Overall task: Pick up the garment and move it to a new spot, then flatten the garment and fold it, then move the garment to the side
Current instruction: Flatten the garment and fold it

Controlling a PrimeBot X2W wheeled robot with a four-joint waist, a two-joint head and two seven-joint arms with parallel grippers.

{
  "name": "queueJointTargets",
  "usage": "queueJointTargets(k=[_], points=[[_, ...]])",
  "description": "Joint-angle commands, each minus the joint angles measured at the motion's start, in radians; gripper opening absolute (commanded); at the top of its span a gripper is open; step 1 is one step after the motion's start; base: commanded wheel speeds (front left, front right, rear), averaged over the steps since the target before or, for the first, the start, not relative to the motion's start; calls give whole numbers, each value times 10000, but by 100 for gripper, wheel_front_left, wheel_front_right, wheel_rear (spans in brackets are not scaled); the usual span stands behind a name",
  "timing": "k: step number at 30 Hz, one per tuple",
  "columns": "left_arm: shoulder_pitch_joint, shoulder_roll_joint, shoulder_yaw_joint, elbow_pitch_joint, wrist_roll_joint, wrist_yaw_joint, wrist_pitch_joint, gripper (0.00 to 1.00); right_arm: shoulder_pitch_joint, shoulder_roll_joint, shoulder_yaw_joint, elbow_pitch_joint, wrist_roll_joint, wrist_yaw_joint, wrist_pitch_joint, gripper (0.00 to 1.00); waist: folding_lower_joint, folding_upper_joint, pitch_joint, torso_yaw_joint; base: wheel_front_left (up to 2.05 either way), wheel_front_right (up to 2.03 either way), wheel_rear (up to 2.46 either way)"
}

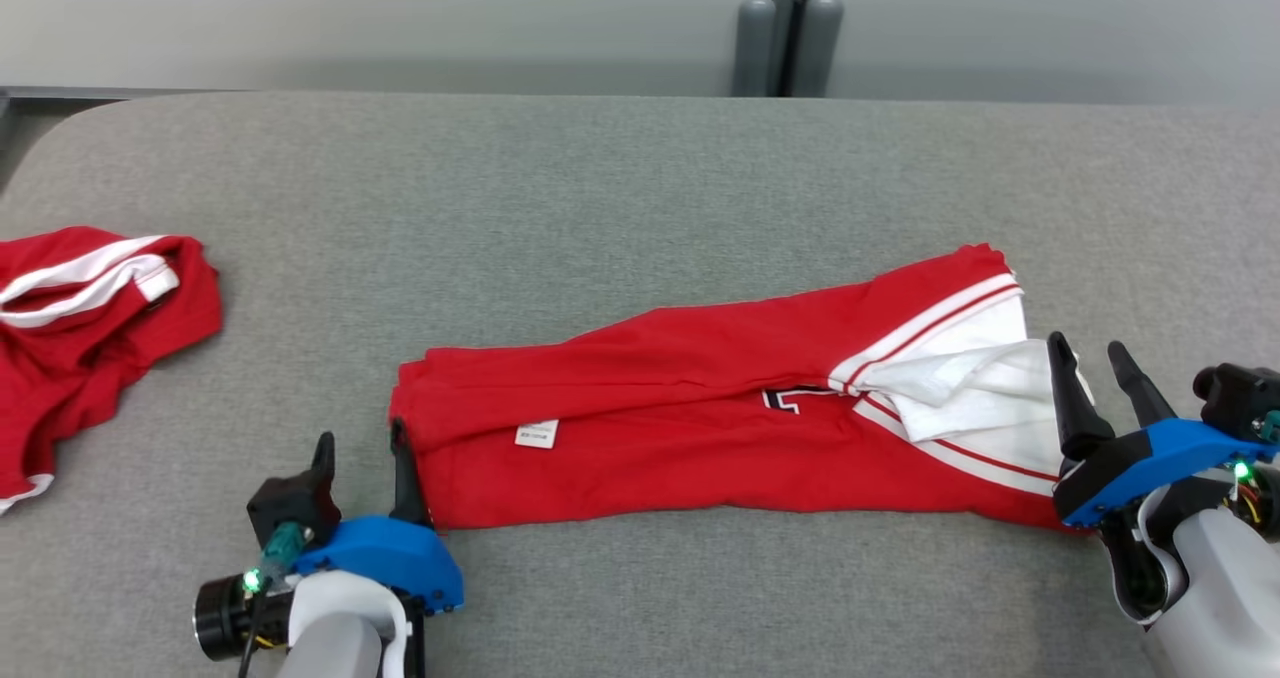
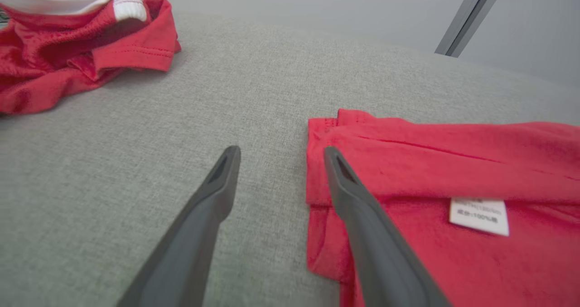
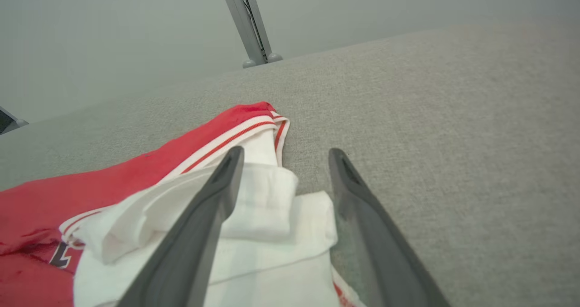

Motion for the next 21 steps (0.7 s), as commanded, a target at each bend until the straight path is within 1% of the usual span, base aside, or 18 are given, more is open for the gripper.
queueJointTargets(k=[1,3,7,9,13,14,15,16,17,21], points=[[304,-26,-138,-241,-109,-24,-47,100,78,15,-113,213,-115,1,-37,100,2,2,-33,141,0,0,0],[441,-25,-277,-437,-239,2,-47,100,-100,33,-104,543,-259,1,-34,100,2,2,-20,299,0,0,0],[597,-20,-645,-619,-473,117,-47,100,-565,-52,130,1696,-500,1,165,100,2,2,86,661,0,0,0],[559,-22,-792,-696,-518,171,-47,100,-731,3,199,2224,-498,1,322,100,2,2,155,834,0,0,0],[551,-21,-908,-754,-592,248,-47,100,-718,522,732,2752,-170,21,990,100,2,2,193,1045,0,0,0],[559,-25,-931,-765,-576,262,-47,100,-655,632,875,2772,-58,38,1160,95,2,2,193,1062,0,0,0],[566,-25,-941,-777,-576,280,-47,100,-568,667,1048,2734,20,41,1248,78,2,2,186,1071,0,0,0],[575,-23,-928,-779,-582,293,-48,100,-489,663,1183,2720,131,41,1255,0,2,2,171,1060,0,0,0],[585,-22,-903,-778,-585,278,-48,100,-426,650,1269,2704,251,41,1243,0,2,2,150,1028,0,0,0],[600,-24,-967,-794,-521,217,-48,100,-576,228,1173,2677,560,-10,485,0,2,2,21,724,0,0,0]])
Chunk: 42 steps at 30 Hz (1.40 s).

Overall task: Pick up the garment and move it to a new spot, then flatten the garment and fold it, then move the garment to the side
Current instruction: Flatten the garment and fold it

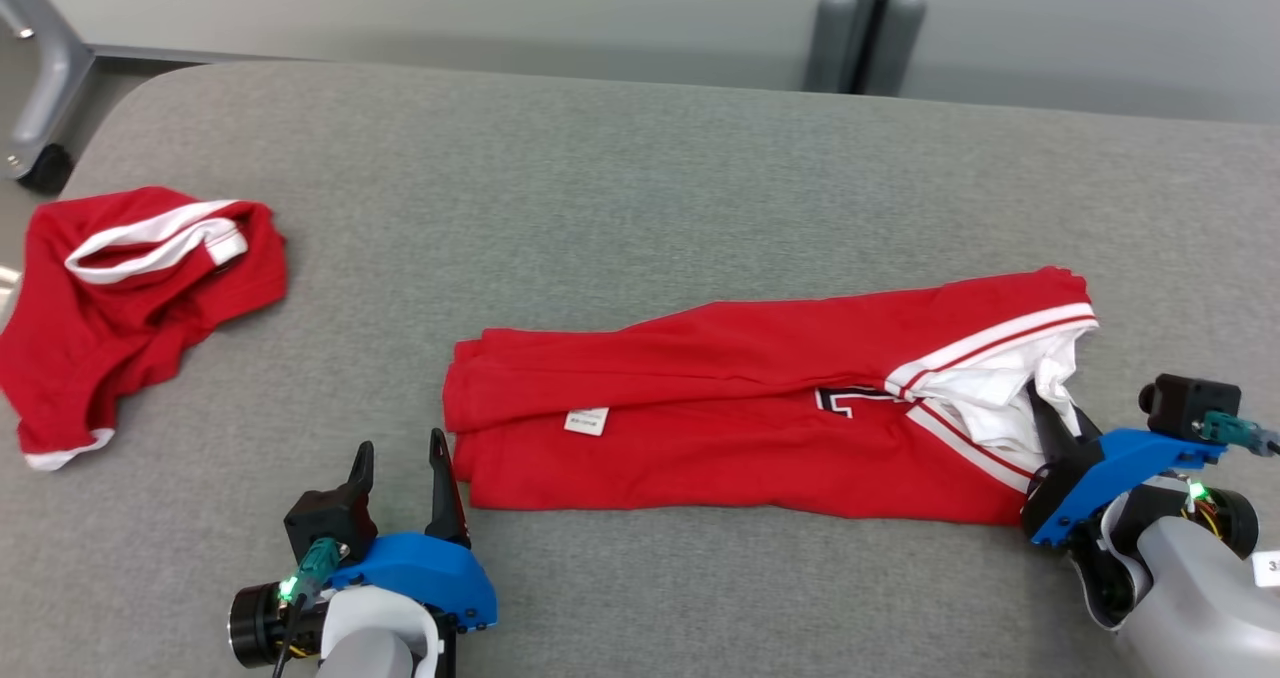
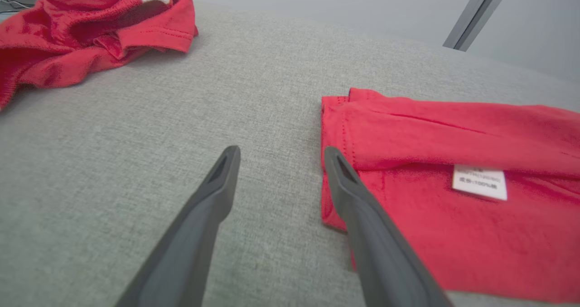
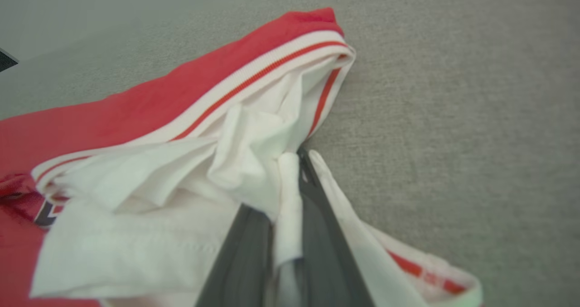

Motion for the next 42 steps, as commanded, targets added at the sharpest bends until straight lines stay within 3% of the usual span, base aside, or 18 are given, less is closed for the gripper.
queueJointTargets(k=[1,9,16,21,27,34,39,41,42], points=[[45,-13,-35,-20,66,-34,-48,100,323,-25,17,221,105,-11,-85,0,0,1,-101,-184,0,0,0],[-69,-8,-417,134,-108,-159,-48,100,60,-500,-594,-414,-1,-5,-619,0,0,1,-404,-1158,0,0,0],[-124,-4,-708,298,-293,-131,-48,100,723,204,-653,-2352,-488,-1,-606,0,0,1,-620,-1411,0,0,0],[65,-7,-830,403,-311,-170,-48,100,1155,726,148,-3347,-302,-1,-608,0,0,1,-786,-952,0,0,0],[305,-7,-1247,456,-297,-207,-48,100,1177,1166,1443,-3795,130,-1,-607,0,0,1,-919,101,0,0,0],[432,-12,-1737,510,-346,-211,-48,100,616,1577,2474,-3260,391,-1,-587,0,0,1,-924,1389,0,0,0],[401,-12,-1812,408,-438,-134,-48,100,273,1891,2751,-2508,589,1,-596,0,0,1,-878,1844,0,0,0],[399,-12,-1794,332,-449,-52,-48,100,147,1960,2879,-2463,675,1,-601,100,0,1,-876,1844,0,0,0],[417,-14,-1771,288,-446,-13,-48,100,111,1979,2897,-2577,748,1,-604,100,0,1,-879,1784,0,0,0]])
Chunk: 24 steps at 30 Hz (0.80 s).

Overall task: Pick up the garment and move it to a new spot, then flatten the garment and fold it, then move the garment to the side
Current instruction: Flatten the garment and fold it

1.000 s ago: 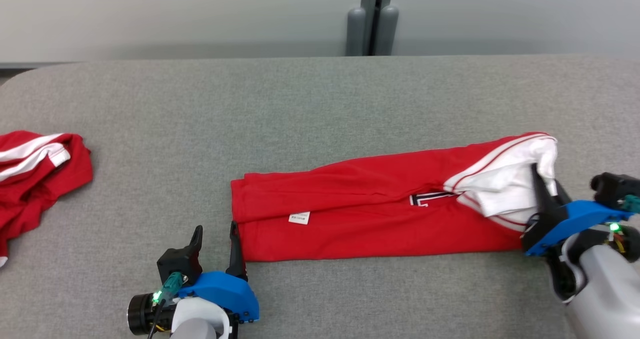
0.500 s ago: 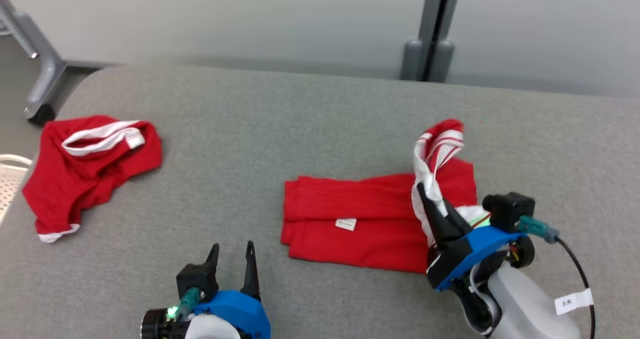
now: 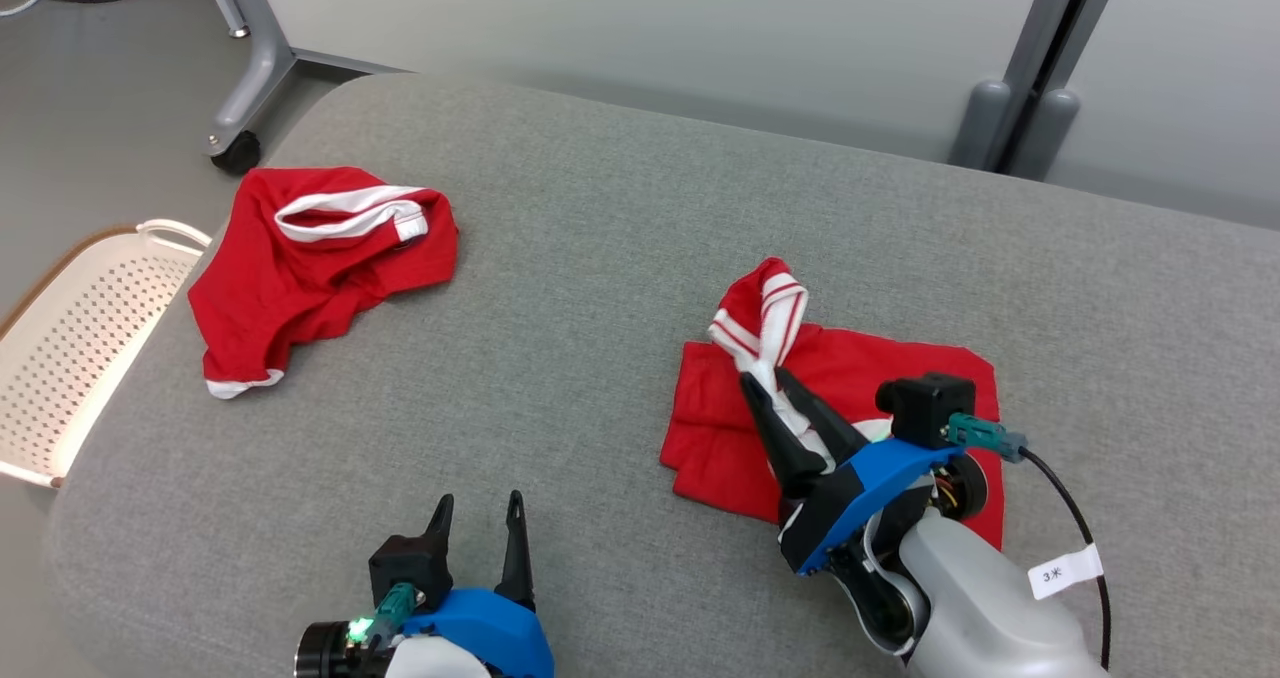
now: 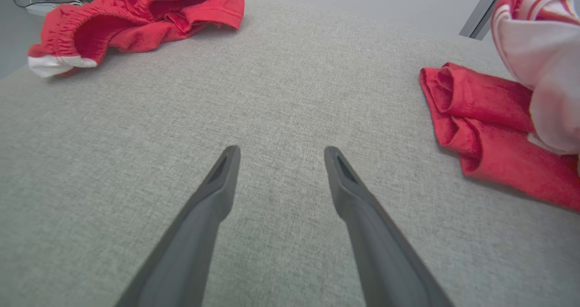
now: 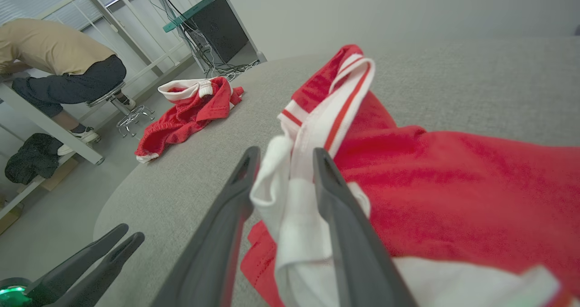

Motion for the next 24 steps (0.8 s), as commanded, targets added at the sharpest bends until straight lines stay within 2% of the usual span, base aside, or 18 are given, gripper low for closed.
queueJointTargets(k=[1,6,13,19,24], points=[[-22,-10,114,-102,-4,96,-48,100,-158,16,-56,-237,95,3,-44,100,-1,-1,-11,-134,0,0,0],[19,-11,409,-326,110,164,-46,100,122,-212,-998,-1138,-369,3,-47,100,-1,-1,-100,-830,0,0,0],[-20,-1,861,-708,492,244,-48,100,1049,-503,-3636,-1936,-2118,3,-45,100,-1,-1,-246,-1890,0,0,0],[247,-6,1330,-975,936,290,-48,100,1939,-282,-5260,-2275,-3446,3,-46,100,-1,-1,-415,-2608,0,0,0],[525,-8,1790,-1123,1311,261,-48,100,2583,-36,-5839,-2383,-4242,3,-47,100,-1,-1,-661,-3050,0,0,0]])
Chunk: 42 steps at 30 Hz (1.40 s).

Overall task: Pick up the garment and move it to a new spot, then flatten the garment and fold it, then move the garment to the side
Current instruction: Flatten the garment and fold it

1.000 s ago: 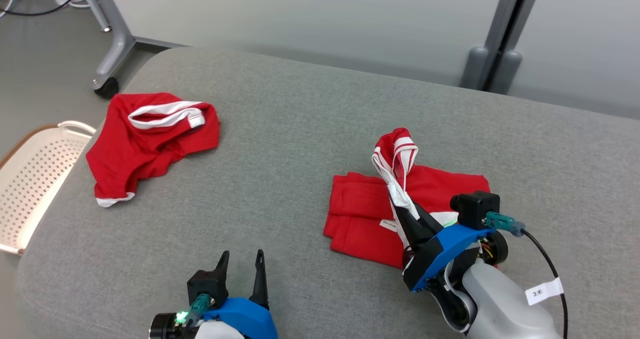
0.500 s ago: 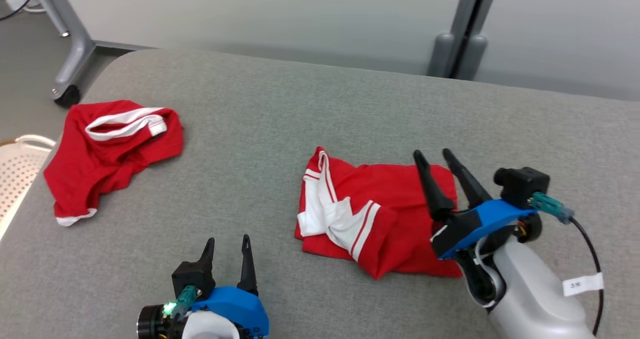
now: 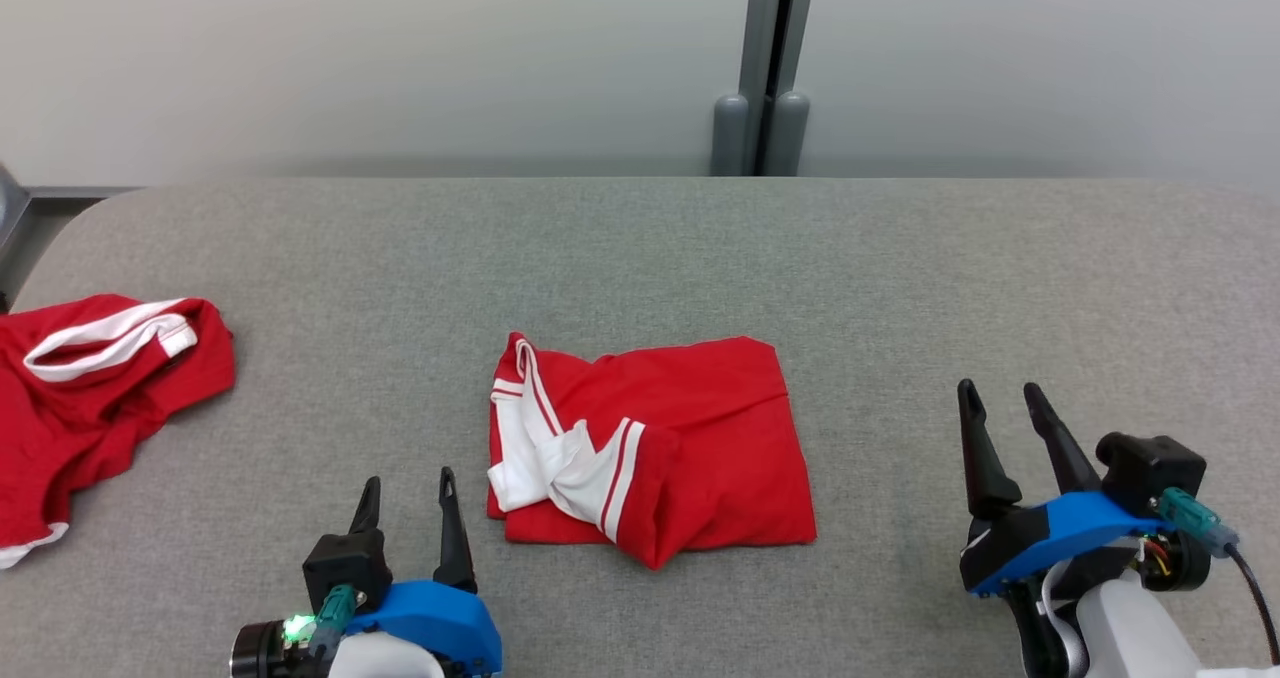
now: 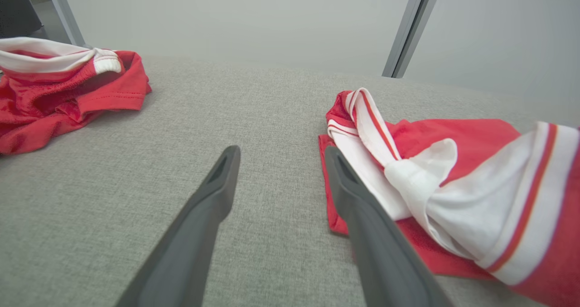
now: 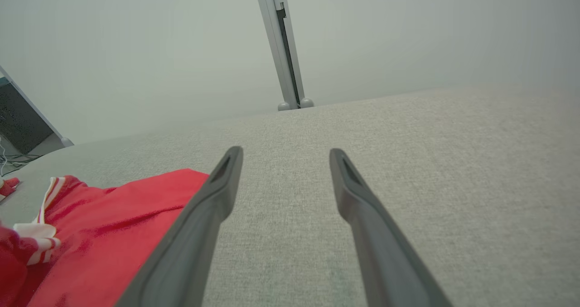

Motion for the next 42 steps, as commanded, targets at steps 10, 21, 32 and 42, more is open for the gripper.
queueJointTargets(k=[10,21,32,42], points=[[829,1,698,-248,252,-147,-48,100,863,294,-242,-9,-730,1,-41,100,0,-1,-526,-530,0,0,0],[519,-2,327,-276,58,-187,-48,100,542,309,66,204,-433,1,-42,0,0,-1,-168,-33,0,0,0],[232,-2,-347,-275,-300,-69,-48,100,-643,300,1852,1300,-309,1,-43,0,0,-1,598,1903,0,0,0],[221,-9,-635,-405,-501,13,-48,100,-1515,284,5000,2444,677,1,-37,0,0,-1,830,3137,0,0,0]])
